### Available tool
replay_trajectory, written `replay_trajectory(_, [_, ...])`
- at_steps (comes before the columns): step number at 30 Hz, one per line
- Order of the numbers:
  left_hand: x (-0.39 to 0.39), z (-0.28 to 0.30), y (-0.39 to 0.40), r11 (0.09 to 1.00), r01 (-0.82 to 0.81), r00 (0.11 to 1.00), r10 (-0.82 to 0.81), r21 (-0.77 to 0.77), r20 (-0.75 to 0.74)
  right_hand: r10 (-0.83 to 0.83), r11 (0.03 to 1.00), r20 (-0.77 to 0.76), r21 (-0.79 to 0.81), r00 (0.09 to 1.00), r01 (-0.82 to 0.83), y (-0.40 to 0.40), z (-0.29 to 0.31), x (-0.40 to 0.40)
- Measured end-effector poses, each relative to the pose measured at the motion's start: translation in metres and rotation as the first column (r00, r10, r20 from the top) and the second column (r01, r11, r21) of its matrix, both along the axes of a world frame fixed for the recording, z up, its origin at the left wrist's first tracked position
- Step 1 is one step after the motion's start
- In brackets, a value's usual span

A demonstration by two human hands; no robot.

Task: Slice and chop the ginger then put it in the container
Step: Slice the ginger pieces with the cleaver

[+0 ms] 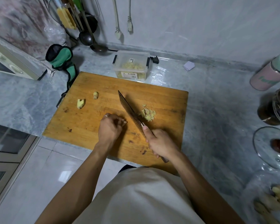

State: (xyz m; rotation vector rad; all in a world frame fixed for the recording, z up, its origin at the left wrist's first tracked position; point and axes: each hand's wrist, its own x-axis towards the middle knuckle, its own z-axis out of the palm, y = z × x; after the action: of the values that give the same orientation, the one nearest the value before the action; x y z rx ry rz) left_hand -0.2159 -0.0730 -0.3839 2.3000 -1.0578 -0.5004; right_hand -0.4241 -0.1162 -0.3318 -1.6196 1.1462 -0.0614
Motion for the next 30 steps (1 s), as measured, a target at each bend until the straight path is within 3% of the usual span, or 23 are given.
replay_trajectory(3, [0.001,0.010,-0.006,0.986,0.066,0.997,-0.072,0.154,0.039,-0.008,1.000,0.006,0.024,1.000,0.008,-0.002,-0.001,-0.001])
replay_trajectory(7, [-0.008,0.019,-0.010,0.904,0.222,0.921,-0.318,0.365,0.227,-0.022,0.999,0.035,0.047,0.999,0.020,-0.001,-0.001,-0.001])
replay_trajectory(10, [-0.013,0.014,-0.009,0.891,0.232,0.871,-0.369,0.390,0.325,-0.031,0.998,0.040,0.055,0.999,0.029,-0.001,-0.001,-0.001])
replay_trajectory(17, [-0.003,0.017,0.000,0.917,0.171,0.871,-0.312,0.359,0.380,-0.069,0.996,0.084,0.055,0.994,0.064,-0.003,0.001,-0.005])
replay_trajectory(25, [-0.005,0.029,-0.017,0.988,0.146,0.977,-0.153,0.055,0.152,-0.160,0.987,0.140,0.032,0.977,0.157,-0.020,0.008,-0.018])
replay_trajectory(30, [-0.019,0.024,-0.047,0.951,0.294,0.953,-0.284,0.095,-0.106,-0.187,0.982,0.135,-0.009,0.973,0.190,-0.028,0.009,-0.030])
